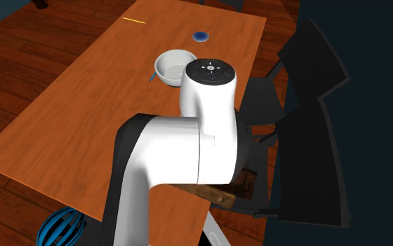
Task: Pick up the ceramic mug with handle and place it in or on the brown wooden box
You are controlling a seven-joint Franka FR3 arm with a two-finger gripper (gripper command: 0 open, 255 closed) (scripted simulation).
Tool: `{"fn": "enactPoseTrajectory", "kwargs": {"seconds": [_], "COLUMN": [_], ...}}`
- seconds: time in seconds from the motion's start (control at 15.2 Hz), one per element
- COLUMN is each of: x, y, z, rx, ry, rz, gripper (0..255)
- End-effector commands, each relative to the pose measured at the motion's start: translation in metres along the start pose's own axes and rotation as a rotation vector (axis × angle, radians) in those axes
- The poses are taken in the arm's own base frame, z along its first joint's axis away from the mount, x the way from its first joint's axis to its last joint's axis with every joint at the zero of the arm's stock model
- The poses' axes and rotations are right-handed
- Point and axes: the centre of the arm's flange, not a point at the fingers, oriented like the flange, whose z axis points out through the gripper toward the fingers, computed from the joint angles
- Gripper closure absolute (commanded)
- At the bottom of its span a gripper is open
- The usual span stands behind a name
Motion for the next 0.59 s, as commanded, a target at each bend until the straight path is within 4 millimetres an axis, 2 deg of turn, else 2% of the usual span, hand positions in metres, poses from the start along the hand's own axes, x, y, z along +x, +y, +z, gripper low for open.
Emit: {"fn": "enactPoseTrajectory", "kwargs": {"seconds": [0.0, 0.07, 0.53], "x": [0.001, 0.001, 0.001], "y": [-0.002, -0.002, -0.002], "z": [-0.023, -0.033, -0.033], "rx": [0.001, 0.001, 0.001], "ry": [-0.001, -0.001, -0.001], "rz": [0.0, 0.0, 0.0], "gripper": [0, 0, 0]}}
